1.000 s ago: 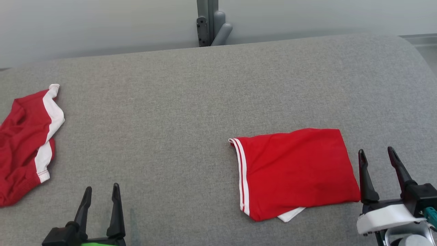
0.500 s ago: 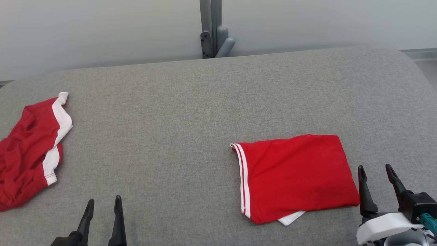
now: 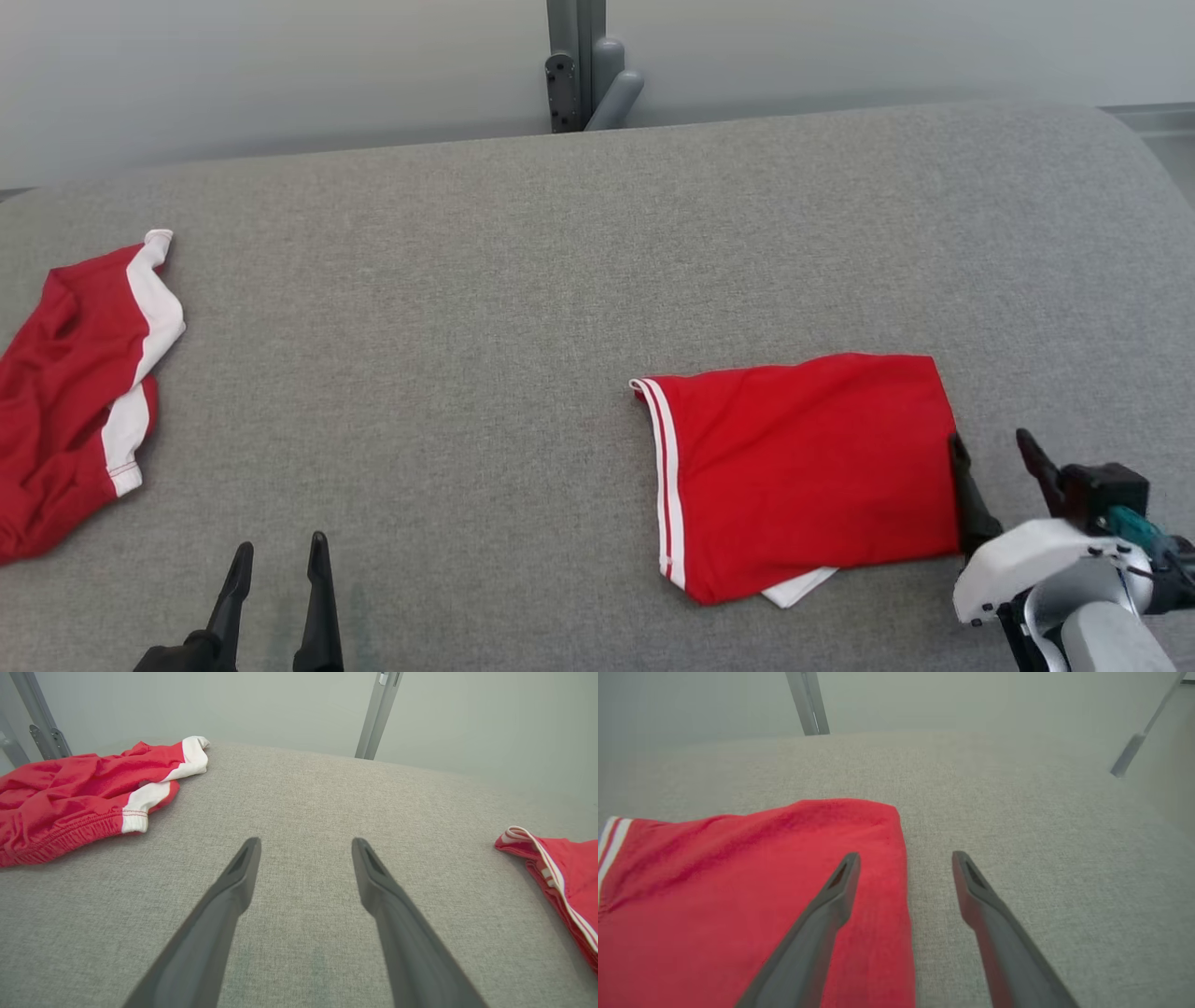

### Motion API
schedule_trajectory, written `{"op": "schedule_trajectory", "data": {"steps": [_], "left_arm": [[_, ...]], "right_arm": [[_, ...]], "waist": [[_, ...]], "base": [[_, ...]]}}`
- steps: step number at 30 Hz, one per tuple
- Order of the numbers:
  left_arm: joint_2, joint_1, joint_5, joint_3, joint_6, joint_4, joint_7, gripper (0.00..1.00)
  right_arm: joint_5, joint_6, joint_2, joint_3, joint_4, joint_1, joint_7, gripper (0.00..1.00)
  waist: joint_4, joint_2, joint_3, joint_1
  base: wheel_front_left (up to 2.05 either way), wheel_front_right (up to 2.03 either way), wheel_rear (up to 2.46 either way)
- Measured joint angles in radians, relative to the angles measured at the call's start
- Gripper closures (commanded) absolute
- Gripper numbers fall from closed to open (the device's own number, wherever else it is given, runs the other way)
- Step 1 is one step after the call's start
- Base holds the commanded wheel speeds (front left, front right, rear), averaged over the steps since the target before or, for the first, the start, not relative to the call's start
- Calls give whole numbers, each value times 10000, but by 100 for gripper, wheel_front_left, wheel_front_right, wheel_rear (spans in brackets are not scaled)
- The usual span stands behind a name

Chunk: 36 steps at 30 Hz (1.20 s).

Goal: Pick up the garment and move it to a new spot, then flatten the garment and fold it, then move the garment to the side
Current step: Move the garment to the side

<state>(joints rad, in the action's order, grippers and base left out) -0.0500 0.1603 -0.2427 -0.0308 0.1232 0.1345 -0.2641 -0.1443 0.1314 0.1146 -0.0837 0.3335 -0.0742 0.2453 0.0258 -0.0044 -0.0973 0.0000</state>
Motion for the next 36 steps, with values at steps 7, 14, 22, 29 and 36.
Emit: {"op": "schedule_trajectory", "data": {"steps": [7, 14, 22, 29, 36], "left_arm": [[0, -154, -2, 102, 4, 17, 0, 0], [0, -387, -2, 119, 12, 36, 0, 0], [0, -1123, 13, 150, 40, -205, 0, 0], [4, -1773, 65, 535, 48, -403, 2, 0], [2, -1822, 75, 495, 54, -445, 0, 0]], "right_arm": [[-742, 0, 813, 1221, 2134, -1692, -2429, 0], [-2029, -13, 949, 2299, 3053, -2638, -3143, 100], [-1726, 0, 2945, 2098, 2823, -5334, -2989, 100], [46, 2, 4796, 38, 4556, -6619, -3845, 100], [1910, 2, 4786, -2362, 5344, -6993, -3335, 45]], "waist": [[-15, 0, -378, 0], [-234, 0, -706, 0], [-291, 0, -1525, 0], [-538, 0, -2465, 0], [-996, 0, -2850, 0]], "base": [[0, 0, 0], [0, 0, 0], [0, 0, 0], [0, 0, 0], [0, 0, 0]]}}
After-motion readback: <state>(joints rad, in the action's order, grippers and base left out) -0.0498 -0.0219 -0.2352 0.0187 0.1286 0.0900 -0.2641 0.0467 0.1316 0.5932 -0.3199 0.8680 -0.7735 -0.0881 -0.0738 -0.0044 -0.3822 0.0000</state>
